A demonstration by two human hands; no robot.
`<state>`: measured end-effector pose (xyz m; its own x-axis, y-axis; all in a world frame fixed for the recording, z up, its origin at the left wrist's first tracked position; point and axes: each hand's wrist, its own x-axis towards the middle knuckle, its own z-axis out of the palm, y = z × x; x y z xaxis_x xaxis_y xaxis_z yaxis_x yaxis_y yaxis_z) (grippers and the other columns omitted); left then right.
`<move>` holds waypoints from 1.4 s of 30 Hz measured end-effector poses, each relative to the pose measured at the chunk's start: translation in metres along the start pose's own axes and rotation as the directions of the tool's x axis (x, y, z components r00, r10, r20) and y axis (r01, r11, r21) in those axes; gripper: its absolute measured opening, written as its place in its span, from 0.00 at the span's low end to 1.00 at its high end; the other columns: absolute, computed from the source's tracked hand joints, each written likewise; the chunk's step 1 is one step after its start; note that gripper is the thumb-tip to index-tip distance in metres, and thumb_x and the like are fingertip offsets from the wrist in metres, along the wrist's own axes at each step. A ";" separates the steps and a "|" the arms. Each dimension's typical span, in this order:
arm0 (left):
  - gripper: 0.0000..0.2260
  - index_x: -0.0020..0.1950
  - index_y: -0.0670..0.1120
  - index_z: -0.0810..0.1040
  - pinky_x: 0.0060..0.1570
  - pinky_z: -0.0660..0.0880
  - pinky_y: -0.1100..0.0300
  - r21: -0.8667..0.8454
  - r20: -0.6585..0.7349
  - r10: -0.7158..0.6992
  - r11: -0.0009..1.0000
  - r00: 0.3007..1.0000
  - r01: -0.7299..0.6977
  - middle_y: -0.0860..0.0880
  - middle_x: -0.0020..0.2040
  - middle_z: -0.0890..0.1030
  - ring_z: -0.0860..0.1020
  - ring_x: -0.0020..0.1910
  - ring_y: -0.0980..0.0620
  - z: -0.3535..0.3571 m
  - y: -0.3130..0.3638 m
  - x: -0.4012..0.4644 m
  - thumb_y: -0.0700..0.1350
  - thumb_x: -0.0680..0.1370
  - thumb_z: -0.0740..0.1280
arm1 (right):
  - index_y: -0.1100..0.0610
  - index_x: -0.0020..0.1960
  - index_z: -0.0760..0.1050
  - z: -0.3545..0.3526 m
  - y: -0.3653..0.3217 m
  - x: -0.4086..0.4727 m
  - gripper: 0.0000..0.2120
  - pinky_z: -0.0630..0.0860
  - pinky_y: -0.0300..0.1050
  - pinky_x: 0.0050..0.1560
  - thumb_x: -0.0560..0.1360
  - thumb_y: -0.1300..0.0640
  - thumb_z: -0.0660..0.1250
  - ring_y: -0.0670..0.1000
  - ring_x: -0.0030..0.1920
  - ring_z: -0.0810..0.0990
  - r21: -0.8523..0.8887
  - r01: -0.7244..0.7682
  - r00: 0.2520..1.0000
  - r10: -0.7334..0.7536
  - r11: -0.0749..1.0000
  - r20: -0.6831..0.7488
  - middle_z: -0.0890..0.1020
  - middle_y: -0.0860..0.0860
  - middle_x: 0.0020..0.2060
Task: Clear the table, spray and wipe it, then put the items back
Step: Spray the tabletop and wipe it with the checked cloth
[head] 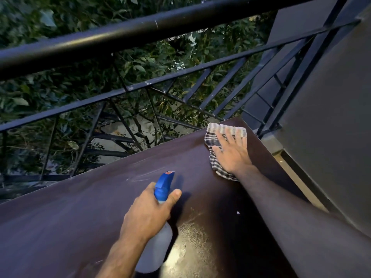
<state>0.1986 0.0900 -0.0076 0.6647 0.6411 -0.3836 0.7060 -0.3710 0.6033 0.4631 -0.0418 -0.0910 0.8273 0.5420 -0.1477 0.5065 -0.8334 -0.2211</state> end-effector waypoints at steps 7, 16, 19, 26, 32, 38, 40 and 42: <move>0.26 0.41 0.52 0.74 0.47 0.81 0.46 -0.059 -0.071 -0.005 0.998 0.997 0.001 0.52 0.30 0.83 0.83 0.35 0.50 -0.024 -0.025 -0.006 0.75 0.66 0.59 | 0.47 0.82 0.45 0.025 -0.096 -0.060 0.32 0.36 0.63 0.77 0.82 0.40 0.49 0.63 0.80 0.40 -0.060 0.382 0.924 -0.380 0.922 0.048 0.47 0.55 0.82; 0.27 0.37 0.51 0.73 0.45 0.80 0.48 -0.122 -0.090 -0.052 0.992 0.995 0.041 0.51 0.28 0.81 0.81 0.34 0.47 -0.058 -0.076 -0.025 0.75 0.66 0.59 | 0.51 0.81 0.54 0.057 -0.130 -0.164 0.35 0.47 0.63 0.78 0.79 0.41 0.59 0.62 0.80 0.45 -0.037 0.726 0.687 -0.727 0.686 0.006 0.54 0.53 0.81; 0.25 0.39 0.52 0.74 0.47 0.81 0.48 -0.128 -0.102 -0.089 0.989 0.991 0.075 0.52 0.30 0.82 0.83 0.37 0.48 -0.069 -0.092 -0.029 0.74 0.66 0.59 | 0.56 0.75 0.68 0.047 -0.122 -0.128 0.28 0.53 0.67 0.76 0.78 0.47 0.62 0.64 0.77 0.59 -0.173 0.649 0.753 -0.658 0.741 0.008 0.64 0.58 0.77; 0.28 0.38 0.50 0.75 0.47 0.80 0.49 -0.090 -0.117 -0.146 0.987 0.982 0.136 0.49 0.35 0.84 0.83 0.39 0.48 -0.084 -0.118 -0.030 0.75 0.64 0.58 | 0.49 0.82 0.48 0.033 -0.135 -0.024 0.30 0.39 0.61 0.78 0.83 0.42 0.51 0.62 0.80 0.46 -0.065 0.135 0.991 -0.134 0.989 0.018 0.50 0.53 0.82; 0.25 0.38 0.51 0.74 0.42 0.78 0.53 -0.185 -0.119 -0.171 0.972 0.978 0.147 0.51 0.30 0.84 0.83 0.34 0.51 -0.092 -0.139 -0.038 0.73 0.66 0.60 | 0.48 0.82 0.44 0.043 -0.183 -0.069 0.30 0.34 0.60 0.77 0.82 0.42 0.47 0.60 0.80 0.43 -0.077 0.265 0.963 -0.260 0.961 0.069 0.48 0.53 0.82; 0.26 0.37 0.50 0.73 0.43 0.79 0.51 -0.185 -0.107 -0.143 0.975 0.984 0.122 0.51 0.30 0.83 0.82 0.36 0.48 -0.101 -0.142 -0.036 0.73 0.65 0.60 | 0.56 0.80 0.55 0.072 -0.242 -0.161 0.36 0.49 0.66 0.77 0.76 0.48 0.61 0.65 0.79 0.51 -0.071 0.751 0.661 -0.748 0.657 0.067 0.60 0.57 0.79; 0.26 0.37 0.50 0.73 0.45 0.80 0.50 -0.164 -0.110 -0.124 0.981 0.986 0.105 0.50 0.32 0.83 0.82 0.38 0.46 -0.105 -0.146 -0.037 0.74 0.65 0.60 | 0.56 0.80 0.57 0.069 -0.241 -0.151 0.33 0.48 0.64 0.78 0.77 0.49 0.60 0.63 0.80 0.51 -0.091 0.781 0.625 -0.773 0.618 0.109 0.59 0.56 0.79; 0.26 0.39 0.51 0.74 0.48 0.81 0.48 -0.129 -0.119 -0.116 0.986 0.986 0.101 0.50 0.34 0.84 0.83 0.39 0.46 -0.109 -0.152 -0.039 0.74 0.66 0.60 | 0.52 0.80 0.57 0.061 -0.230 -0.124 0.30 0.43 0.61 0.78 0.80 0.48 0.57 0.60 0.80 0.51 -0.108 0.713 0.701 -0.705 0.693 0.106 0.58 0.53 0.80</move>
<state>0.0392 0.1944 -0.0080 0.5442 0.7552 -0.3654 0.7319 -0.2144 0.6468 0.2291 0.0895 -0.0810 0.1974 0.9790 -0.0503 0.9669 -0.2029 -0.1547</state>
